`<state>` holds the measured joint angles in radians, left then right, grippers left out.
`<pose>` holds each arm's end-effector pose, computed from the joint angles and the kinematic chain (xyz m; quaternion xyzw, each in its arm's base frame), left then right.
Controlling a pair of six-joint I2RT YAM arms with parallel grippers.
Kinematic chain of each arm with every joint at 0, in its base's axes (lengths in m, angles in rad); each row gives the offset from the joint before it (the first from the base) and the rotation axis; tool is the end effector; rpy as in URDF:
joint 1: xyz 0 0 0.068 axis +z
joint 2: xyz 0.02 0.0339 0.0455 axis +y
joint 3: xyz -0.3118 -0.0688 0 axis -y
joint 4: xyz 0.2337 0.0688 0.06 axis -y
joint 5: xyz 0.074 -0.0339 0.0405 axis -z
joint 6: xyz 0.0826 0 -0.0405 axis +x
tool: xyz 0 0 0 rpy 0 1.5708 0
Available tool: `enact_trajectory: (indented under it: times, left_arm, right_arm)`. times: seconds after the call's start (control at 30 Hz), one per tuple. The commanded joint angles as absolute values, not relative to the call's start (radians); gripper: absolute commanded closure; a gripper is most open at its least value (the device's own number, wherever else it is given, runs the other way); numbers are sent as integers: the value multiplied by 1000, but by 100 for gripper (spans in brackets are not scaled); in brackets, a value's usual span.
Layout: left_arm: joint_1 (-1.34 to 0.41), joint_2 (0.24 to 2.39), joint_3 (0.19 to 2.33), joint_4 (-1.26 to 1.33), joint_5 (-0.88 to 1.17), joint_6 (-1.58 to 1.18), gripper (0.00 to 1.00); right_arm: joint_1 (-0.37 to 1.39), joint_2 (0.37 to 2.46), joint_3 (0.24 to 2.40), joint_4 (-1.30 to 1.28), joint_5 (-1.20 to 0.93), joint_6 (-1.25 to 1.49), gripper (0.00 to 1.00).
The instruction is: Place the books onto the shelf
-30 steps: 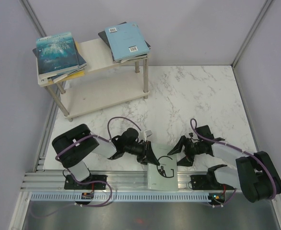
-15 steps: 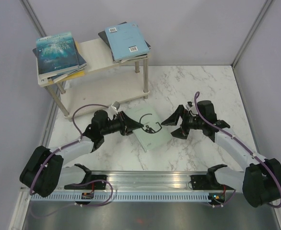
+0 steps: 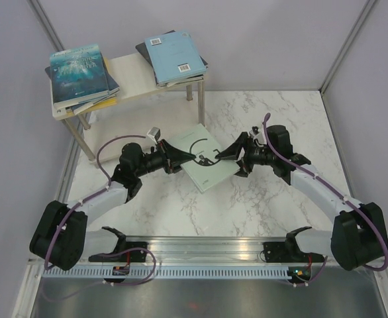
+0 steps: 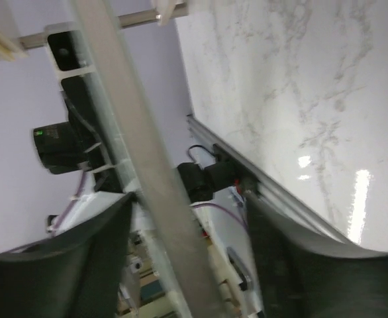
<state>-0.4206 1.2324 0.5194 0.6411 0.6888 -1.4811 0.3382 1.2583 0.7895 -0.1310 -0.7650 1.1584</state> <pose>0.2250 -0.1581 0.2902 -0.1501 0.7108 -0.6655 0.1714 0.2357 0.1435 0.2827 0.1674 0.8219 0.5365 0.0927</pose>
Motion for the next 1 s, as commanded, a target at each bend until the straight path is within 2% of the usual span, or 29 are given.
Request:
enact_trajectory:
  times: [0.0,0.07,0.1,0.17,0.2,0.27,0.33,0.43,0.47,0.57,0.67,0.77,0.97]
  left_arm:
    - [-414,1262,509,977,675,-1630,98]
    - [-414,1282,500,1017,660,-1663,98]
    - [-414,1301,502,1031,654,-1667,98]
    - [-414,1315,509,1032,652,-1670,98]
    - [-414,1319,517,1028,650,-1671,98]
    - [-413,1331,525,1014,647,-1663,98]
    - [-413,1339,540,977,649,-1648,96]
    - [-407,1341,564,934,670,-1626,60]
    - [-403,1335,575,919,679,-1618,43]
    - [-370,1278,577,811,715,-1565,26]
    - [-313,1215,558,653,745,-1487,18]
    - [-243,1135,509,557,778,-1436,16]
    - [-140,1005,451,399,825,-1338,15]
  right_arm:
    - [356,1243,822,24,-787,1295,39]
    - [364,1235,836,40,-790,1315,55]
    - [367,1235,856,41,-790,1325,67]
    - [370,1227,883,41,-792,1335,79]
    - [371,1226,890,41,-793,1345,91]
    - [374,1223,910,43,-796,1356,100]
    - [374,1215,923,48,-795,1368,100]
    - [373,1215,968,51,-787,1376,100]
    - [373,1216,1004,46,-784,1377,100]
    - [365,1233,1105,20,-784,1378,100]
    - [359,1262,1233,-52,-792,1356,100]
    - [354,1285,1330,-72,-802,1376,100]
    - [351,1325,1489,-75,-822,1428,100]
